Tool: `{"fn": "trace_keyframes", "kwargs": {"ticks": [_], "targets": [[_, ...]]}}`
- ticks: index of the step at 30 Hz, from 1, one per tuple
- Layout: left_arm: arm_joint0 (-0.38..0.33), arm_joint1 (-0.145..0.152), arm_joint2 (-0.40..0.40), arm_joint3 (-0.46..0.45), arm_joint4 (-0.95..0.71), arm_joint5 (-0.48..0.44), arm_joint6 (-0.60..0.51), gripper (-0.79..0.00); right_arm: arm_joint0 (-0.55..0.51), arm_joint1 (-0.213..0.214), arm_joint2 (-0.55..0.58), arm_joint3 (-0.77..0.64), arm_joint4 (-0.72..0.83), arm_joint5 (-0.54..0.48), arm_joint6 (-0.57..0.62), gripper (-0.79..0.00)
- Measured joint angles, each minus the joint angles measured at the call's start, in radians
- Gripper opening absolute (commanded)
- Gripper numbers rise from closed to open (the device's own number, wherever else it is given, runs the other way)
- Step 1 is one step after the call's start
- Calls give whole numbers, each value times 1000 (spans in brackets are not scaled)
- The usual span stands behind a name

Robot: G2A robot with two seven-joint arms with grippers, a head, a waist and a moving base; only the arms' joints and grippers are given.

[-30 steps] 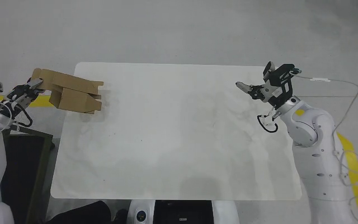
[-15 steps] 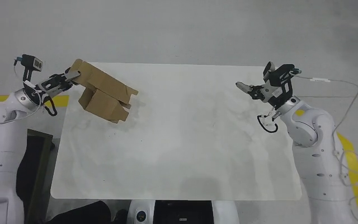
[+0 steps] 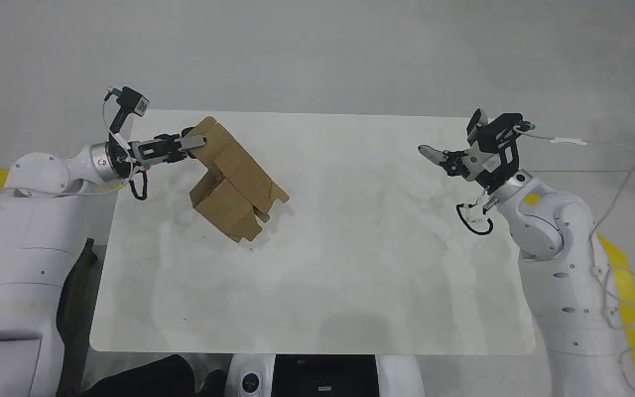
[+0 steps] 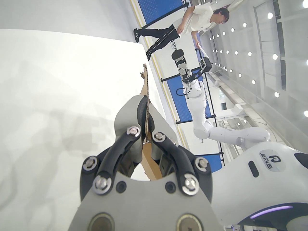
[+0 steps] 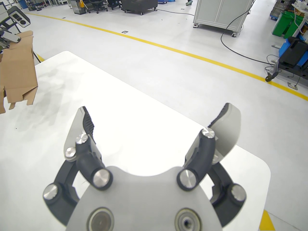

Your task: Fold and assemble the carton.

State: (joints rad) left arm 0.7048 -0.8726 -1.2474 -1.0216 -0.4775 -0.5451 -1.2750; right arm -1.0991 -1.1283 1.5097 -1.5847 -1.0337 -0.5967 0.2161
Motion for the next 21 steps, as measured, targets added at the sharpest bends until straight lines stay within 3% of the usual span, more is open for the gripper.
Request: {"fn": "trace_keyframes", "kwargs": {"ticks": [8, 21], "targets": [[-15, -14, 80, -45, 12, 5, -5, -785, 17, 0, -61, 21, 114, -70, 110, 0], [-52, -33, 201, -150, -10, 14, -14, -785, 202, -38, -332, 231, 448, -249, 276, 0]]}}
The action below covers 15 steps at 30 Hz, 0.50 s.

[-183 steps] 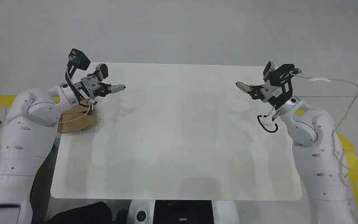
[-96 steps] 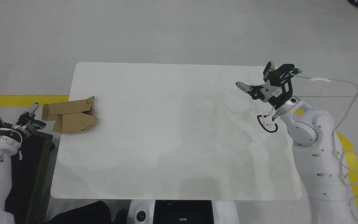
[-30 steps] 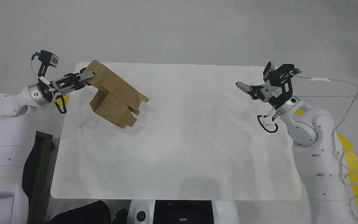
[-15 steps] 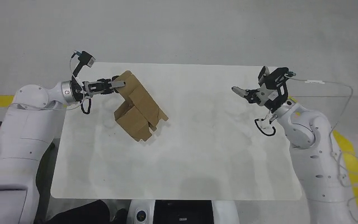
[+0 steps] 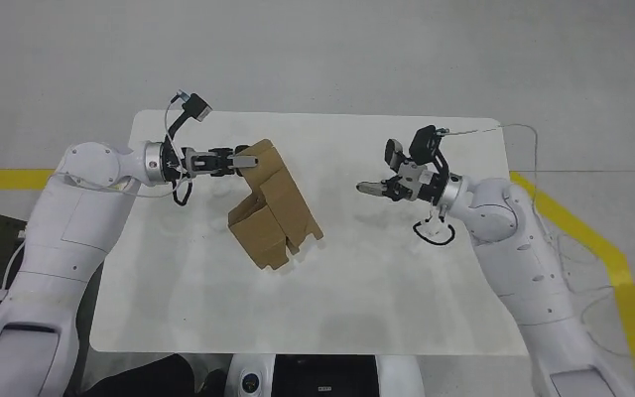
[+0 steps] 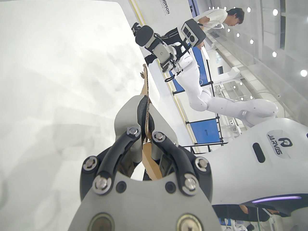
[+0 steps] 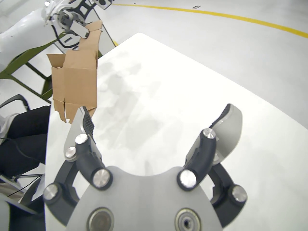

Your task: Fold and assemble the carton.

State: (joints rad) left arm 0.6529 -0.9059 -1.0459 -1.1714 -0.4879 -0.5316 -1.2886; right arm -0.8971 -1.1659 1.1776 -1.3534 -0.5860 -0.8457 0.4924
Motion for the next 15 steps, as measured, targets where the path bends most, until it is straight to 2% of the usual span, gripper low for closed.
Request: {"fn": "trace_keyframes", "kwargs": {"ticks": [9, 15], "targets": [[-28, -7, 88, -39, 0, 2, -2, -785, 111, -33, -186, 126, 255, -108, 135, 0], [-42, -5, 127, -52, -10, -1, 1, -785, 167, -46, -272, 184, 378, -140, 233, 0]]}}
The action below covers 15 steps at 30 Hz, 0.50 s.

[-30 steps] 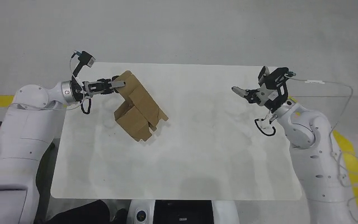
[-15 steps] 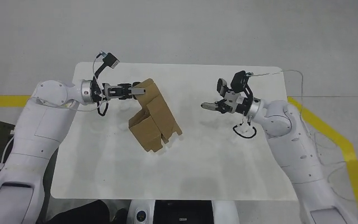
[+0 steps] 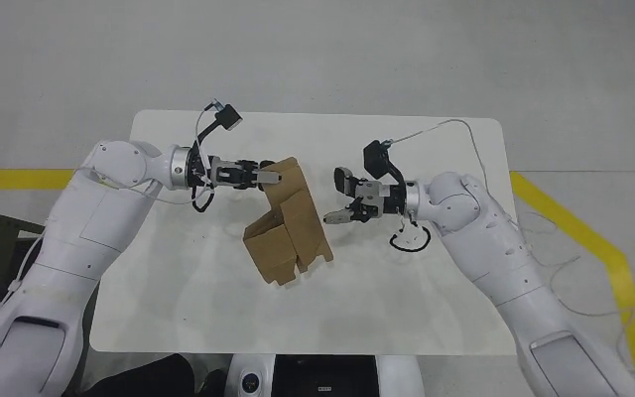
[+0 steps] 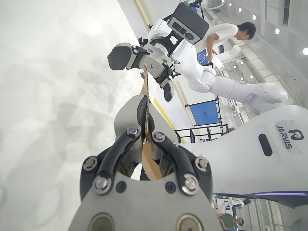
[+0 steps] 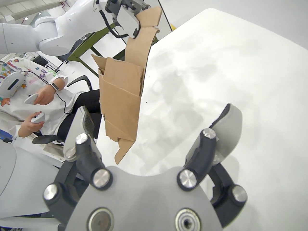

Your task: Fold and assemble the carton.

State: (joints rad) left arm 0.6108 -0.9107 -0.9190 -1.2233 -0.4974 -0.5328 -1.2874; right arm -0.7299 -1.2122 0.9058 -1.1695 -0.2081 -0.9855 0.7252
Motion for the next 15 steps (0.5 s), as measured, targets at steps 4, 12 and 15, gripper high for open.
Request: {"fn": "trace_keyframes", "kwargs": {"ticks": [4, 12, 15], "targets": [[-6, 3, 17, -6, -16, -2, 2, -785, 25, -10, -51, 26, 73, -18, 43, -274], [-16, 8, 51, -26, -46, -6, 6, -785, 62, -27, -143, 69, 193, -27, 83, -585], [-19, 10, 62, -33, -54, -9, 9, -785, 75, -28, -172, 82, 217, -27, 83, -705]]}}
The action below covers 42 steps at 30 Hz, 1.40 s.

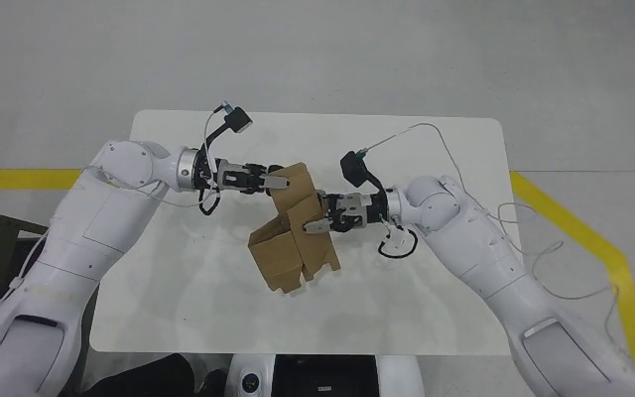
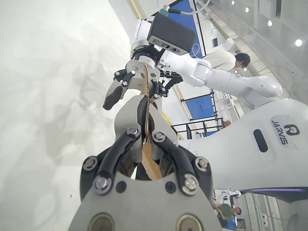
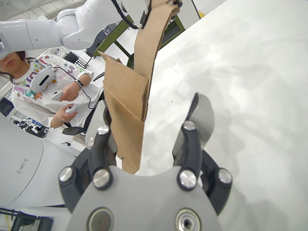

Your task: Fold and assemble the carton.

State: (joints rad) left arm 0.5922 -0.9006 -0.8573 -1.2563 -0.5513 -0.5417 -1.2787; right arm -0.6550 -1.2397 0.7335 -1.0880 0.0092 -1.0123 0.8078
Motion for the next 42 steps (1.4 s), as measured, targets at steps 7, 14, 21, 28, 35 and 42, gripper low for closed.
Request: {"fn": "trace_keyframes", "kwargs": {"ticks": [7, 14, 21, 28, 35, 42], "targets": [[-7, 6, 17, -1, -10, -5, 5, 0, 22, 6, -43, 16, 56, 0, 0, -785], [-13, 14, 18, -4, -37, -32, 32, 0, 27, 13, -67, 19, 126, 0, 0, -785], [19, 41, -8, -24, 90, -169, 168, 0, -15, 26, -10, 10, 252, 0, -27, -785], [81, 80, -5, -73, 204, -242, 241, 0, -59, 46, 80, 10, 270, 0, -73, -785], [125, 112, 15, -122, 276, -281, 281, 0, -99, 51, 139, -11, 215, 0, -163, -785], [137, 126, 28, -144, 234, -283, 283, 0, -125, 46, 161, -31, 182, 0, -234, -785]]}}
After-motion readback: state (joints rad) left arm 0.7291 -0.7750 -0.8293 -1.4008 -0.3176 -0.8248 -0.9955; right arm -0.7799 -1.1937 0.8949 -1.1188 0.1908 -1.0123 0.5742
